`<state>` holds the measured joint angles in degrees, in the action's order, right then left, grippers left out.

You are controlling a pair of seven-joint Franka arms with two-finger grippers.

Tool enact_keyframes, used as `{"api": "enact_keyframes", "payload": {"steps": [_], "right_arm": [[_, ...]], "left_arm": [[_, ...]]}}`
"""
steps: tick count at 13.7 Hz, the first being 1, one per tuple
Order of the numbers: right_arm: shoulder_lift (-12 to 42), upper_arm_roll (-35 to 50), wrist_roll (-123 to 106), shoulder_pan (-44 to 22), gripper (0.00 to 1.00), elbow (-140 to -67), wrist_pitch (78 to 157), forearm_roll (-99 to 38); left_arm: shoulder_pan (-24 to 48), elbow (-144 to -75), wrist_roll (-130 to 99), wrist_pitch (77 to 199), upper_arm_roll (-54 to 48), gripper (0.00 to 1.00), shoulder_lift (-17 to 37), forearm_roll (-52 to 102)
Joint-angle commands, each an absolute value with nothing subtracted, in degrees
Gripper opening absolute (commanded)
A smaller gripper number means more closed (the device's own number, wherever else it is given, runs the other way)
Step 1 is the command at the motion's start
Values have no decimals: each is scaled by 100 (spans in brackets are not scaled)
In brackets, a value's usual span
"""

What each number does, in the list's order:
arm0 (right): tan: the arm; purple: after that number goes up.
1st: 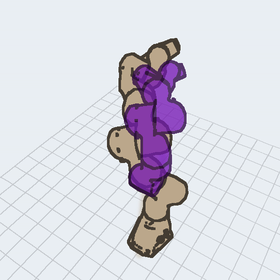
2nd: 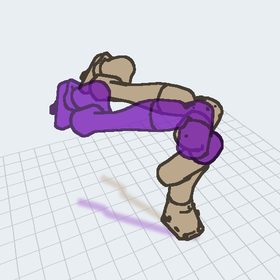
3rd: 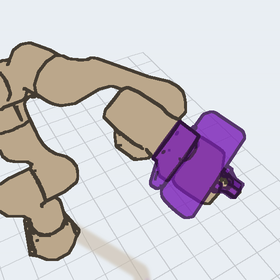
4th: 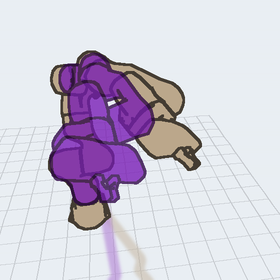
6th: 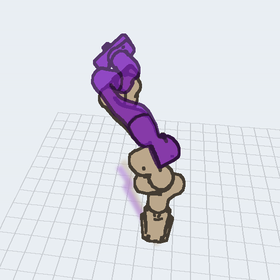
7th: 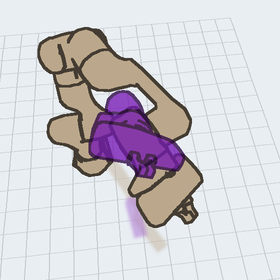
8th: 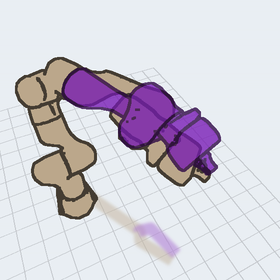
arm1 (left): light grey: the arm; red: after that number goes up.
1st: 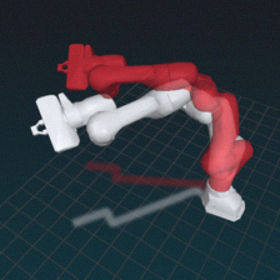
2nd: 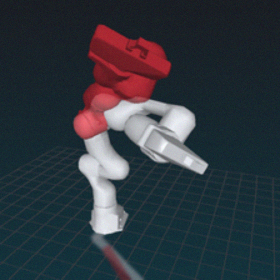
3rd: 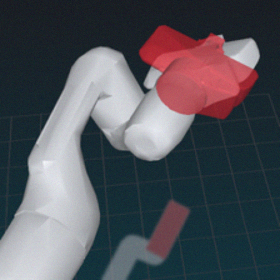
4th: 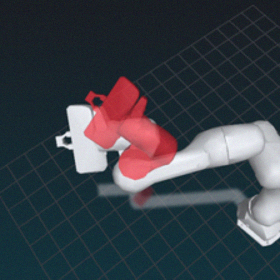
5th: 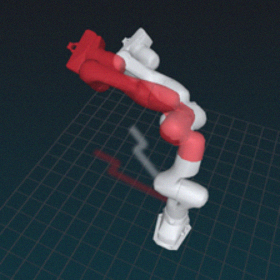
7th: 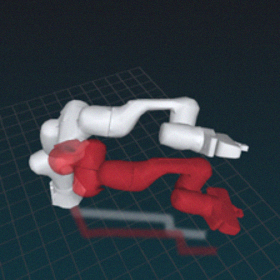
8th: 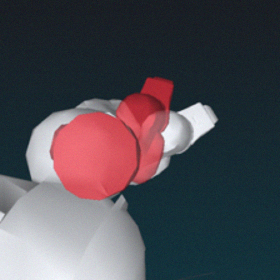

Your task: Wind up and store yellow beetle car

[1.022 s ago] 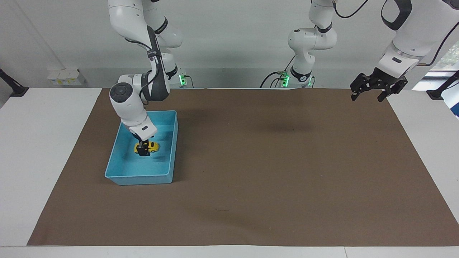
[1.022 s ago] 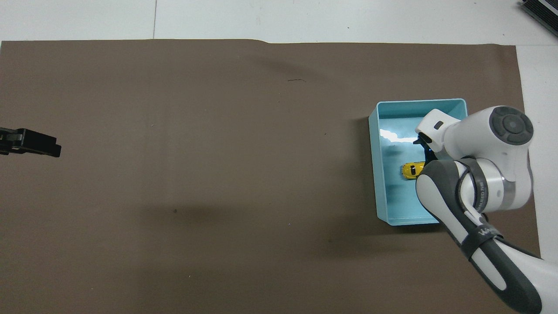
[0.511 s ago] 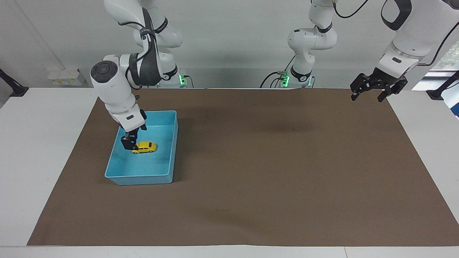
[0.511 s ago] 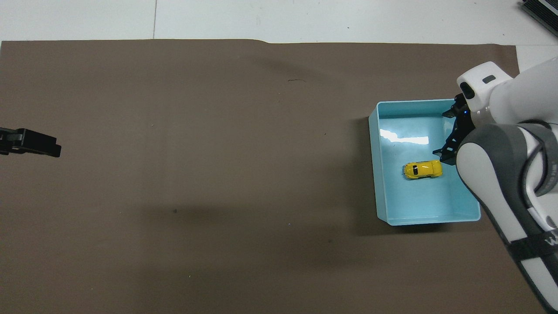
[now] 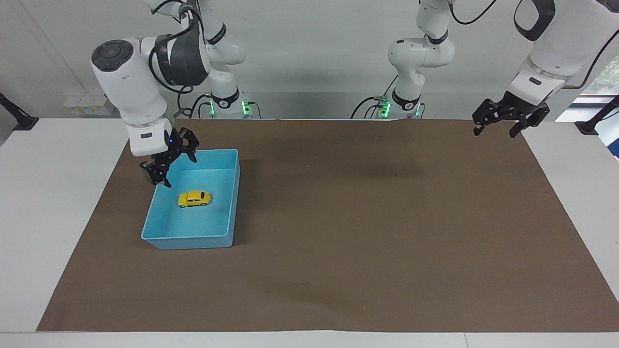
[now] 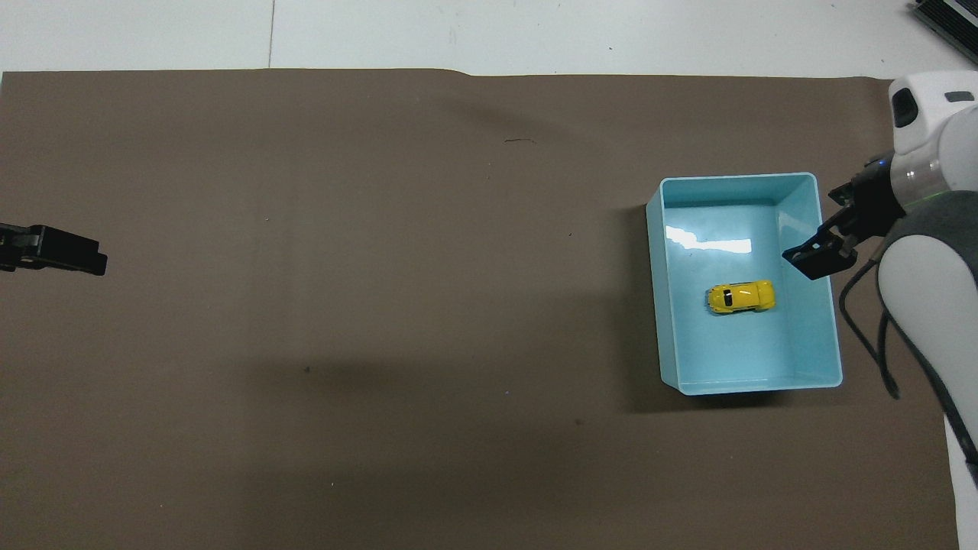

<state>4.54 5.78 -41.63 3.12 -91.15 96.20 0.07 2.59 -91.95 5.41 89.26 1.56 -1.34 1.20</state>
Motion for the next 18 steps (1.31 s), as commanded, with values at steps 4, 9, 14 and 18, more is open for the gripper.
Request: {"api": "enact_keyframes", "payload": {"steps": [4, 9, 14, 18], "right_arm": [[123, 860, -1626, 281, 100, -8790, 9159, -228], [193, 1011, 1099, 386, 100, -8648, 9369, -334], [132, 870, 880, 439, 100, -8648, 9282, -273], [44, 958, 844, 88, 100, -8684, 9308, -193]], "left_arm": [[211, -9185, 492, 8842, 132, 100, -167, 176], [211, -9185, 492, 8850, 132, 100, -167, 176], [211, -9185, 492, 8850, 132, 100, -167, 176], [211, -9185, 492, 8842, 132, 100, -167, 176]]}}
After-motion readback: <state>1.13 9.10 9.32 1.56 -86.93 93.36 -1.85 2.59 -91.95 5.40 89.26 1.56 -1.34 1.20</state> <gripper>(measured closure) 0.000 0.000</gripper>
